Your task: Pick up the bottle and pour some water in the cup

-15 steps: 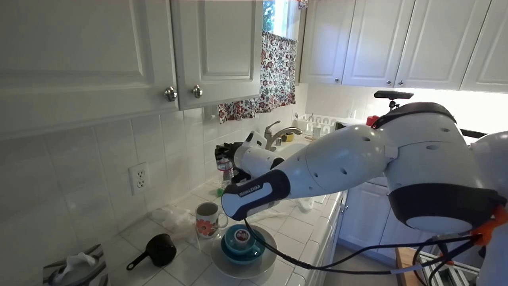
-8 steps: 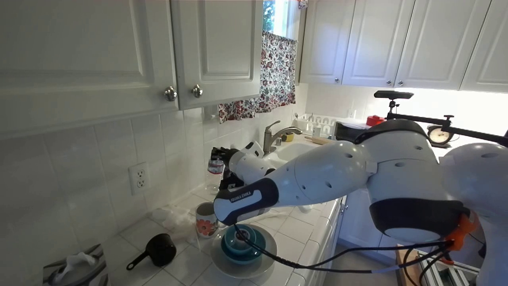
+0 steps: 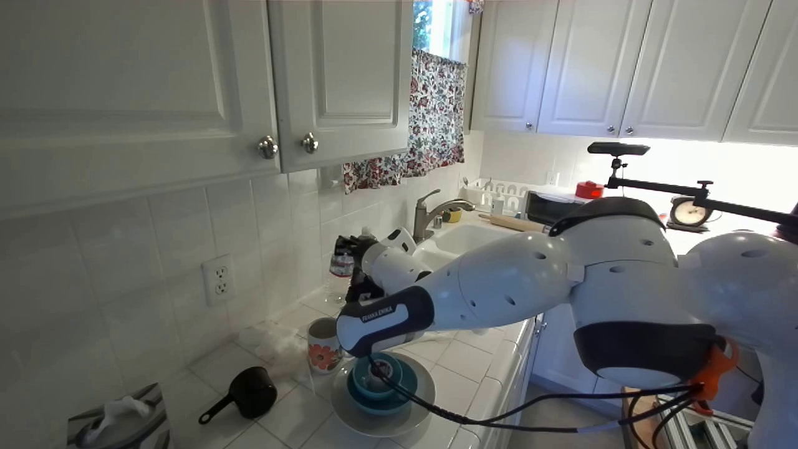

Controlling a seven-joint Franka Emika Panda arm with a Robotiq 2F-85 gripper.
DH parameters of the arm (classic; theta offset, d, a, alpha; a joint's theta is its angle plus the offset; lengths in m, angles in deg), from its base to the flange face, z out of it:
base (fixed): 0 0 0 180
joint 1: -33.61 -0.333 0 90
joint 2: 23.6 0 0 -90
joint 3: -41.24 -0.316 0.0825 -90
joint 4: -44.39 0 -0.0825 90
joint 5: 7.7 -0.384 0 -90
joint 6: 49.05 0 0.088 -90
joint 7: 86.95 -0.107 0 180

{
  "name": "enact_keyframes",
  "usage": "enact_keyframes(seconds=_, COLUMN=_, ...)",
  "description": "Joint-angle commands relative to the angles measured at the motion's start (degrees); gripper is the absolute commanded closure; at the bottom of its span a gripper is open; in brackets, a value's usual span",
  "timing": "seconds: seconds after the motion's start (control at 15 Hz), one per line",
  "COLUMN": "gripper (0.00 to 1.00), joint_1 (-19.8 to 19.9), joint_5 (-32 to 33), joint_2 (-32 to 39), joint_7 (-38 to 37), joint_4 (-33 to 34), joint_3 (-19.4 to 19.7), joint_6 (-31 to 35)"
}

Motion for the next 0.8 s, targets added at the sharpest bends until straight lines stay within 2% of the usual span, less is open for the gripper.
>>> enact_keyframes(seconds=0.0, gripper=0.92, joint_1=-0.10, joint_5=-1.48, joint_2=1.31, joint_7=2.25, joint_4=0.98, joint_3=0.54, joint_6=-1.18)
enact_keyframes(seconds=0.73, gripper=0.92, joint_1=-0.81, joint_5=-1.74, joint_2=3.70, joint_7=8.28, joint_4=0.13, joint_3=1.35, joint_6=-5.94)
